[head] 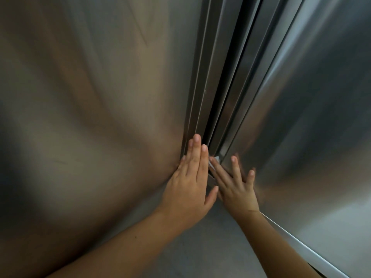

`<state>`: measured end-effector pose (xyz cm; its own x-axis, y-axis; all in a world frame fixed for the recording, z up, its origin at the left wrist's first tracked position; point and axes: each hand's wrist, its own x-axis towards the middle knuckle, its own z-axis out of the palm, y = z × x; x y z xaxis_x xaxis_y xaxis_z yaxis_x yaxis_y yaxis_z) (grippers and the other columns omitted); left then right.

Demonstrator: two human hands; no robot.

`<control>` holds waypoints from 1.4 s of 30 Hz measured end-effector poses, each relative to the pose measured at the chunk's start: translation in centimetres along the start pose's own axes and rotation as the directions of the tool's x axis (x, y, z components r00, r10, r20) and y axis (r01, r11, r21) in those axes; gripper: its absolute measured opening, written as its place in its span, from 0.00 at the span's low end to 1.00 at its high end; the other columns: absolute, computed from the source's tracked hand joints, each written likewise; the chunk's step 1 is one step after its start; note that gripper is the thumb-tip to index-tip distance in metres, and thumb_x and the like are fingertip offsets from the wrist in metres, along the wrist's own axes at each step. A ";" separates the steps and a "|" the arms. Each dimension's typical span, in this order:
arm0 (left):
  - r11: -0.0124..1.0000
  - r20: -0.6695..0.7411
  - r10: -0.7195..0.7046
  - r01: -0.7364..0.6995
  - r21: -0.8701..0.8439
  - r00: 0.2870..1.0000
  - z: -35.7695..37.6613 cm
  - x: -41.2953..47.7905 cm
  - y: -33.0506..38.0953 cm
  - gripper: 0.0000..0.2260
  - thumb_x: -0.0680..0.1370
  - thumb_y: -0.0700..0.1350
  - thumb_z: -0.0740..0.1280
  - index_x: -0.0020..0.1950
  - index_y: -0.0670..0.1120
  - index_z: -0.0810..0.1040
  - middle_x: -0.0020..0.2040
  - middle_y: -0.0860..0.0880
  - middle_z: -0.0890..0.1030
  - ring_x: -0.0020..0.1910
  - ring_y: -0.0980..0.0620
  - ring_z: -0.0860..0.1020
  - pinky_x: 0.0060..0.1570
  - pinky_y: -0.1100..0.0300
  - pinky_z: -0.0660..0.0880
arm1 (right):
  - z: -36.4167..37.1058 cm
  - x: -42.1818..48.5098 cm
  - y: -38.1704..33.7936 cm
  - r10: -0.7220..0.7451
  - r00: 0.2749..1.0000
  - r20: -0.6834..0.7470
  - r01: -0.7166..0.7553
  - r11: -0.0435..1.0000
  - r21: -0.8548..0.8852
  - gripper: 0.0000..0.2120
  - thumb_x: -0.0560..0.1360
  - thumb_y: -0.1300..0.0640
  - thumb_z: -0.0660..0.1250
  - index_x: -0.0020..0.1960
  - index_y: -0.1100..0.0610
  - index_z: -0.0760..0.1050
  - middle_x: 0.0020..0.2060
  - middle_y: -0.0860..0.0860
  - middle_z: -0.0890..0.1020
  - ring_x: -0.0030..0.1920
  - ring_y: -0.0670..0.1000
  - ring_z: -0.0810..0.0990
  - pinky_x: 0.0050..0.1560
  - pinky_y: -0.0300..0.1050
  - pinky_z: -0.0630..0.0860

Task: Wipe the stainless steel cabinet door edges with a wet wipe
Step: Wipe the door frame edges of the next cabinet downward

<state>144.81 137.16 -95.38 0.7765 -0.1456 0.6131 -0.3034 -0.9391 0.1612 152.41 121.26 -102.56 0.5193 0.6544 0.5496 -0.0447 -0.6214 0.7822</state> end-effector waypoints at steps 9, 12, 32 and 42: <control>0.999 0.007 -0.007 0.007 -0.038 1.000 -0.4 -0.1 0.0 0.32 0.74 0.50 0.56 0.70 0.30 0.56 0.71 0.33 0.54 0.70 0.35 0.59 0.64 0.45 0.66 | -1.4 0.1 1.0 -0.108 0.993 0.044 0.095 0.968 0.232 0.34 0.69 0.36 0.65 0.72 0.42 0.59 0.71 0.38 0.58 0.73 0.65 0.41 0.61 0.60 0.60; 0.996 -0.008 -0.016 0.015 -0.084 1.000 -0.3 -0.1 0.0 0.31 0.74 0.48 0.57 0.70 0.31 0.55 0.71 0.33 0.53 0.70 0.34 0.57 0.65 0.44 0.64 | -2.0 0.5 1.9 -0.089 0.996 0.028 0.077 0.952 0.296 0.35 0.67 0.40 0.70 0.71 0.45 0.63 0.71 0.41 0.60 0.73 0.55 0.54 0.62 0.58 0.59; 0.989 -0.130 -0.093 0.077 -0.130 0.987 -2.3 3.3 1.2 0.33 0.73 0.51 0.57 0.72 0.33 0.55 0.73 0.36 0.54 0.72 0.39 0.57 0.64 0.40 0.58 | -4.9 6.1 11.6 -0.095 0.994 0.055 0.082 0.976 0.202 0.37 0.69 0.37 0.65 0.73 0.50 0.61 0.73 0.47 0.57 0.75 0.56 0.37 0.69 0.63 0.37; 0.984 -0.160 -0.115 0.090 -0.155 0.980 -3.2 4.6 1.7 0.35 0.72 0.52 0.57 0.73 0.35 0.53 0.74 0.37 0.52 0.74 0.44 0.52 0.69 0.45 0.53 | -6.1 11.8 18.1 0.064 0.992 -0.107 -0.050 0.990 0.129 0.30 0.76 0.43 0.51 0.75 0.55 0.59 0.74 0.50 0.57 0.73 0.52 0.51 0.68 0.63 0.48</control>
<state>146.05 135.88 -89.80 0.7079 0.0151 0.7062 -0.3141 -0.8888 0.3338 152.53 120.41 -80.14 0.4210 0.6553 0.6271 0.0392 -0.7039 0.7092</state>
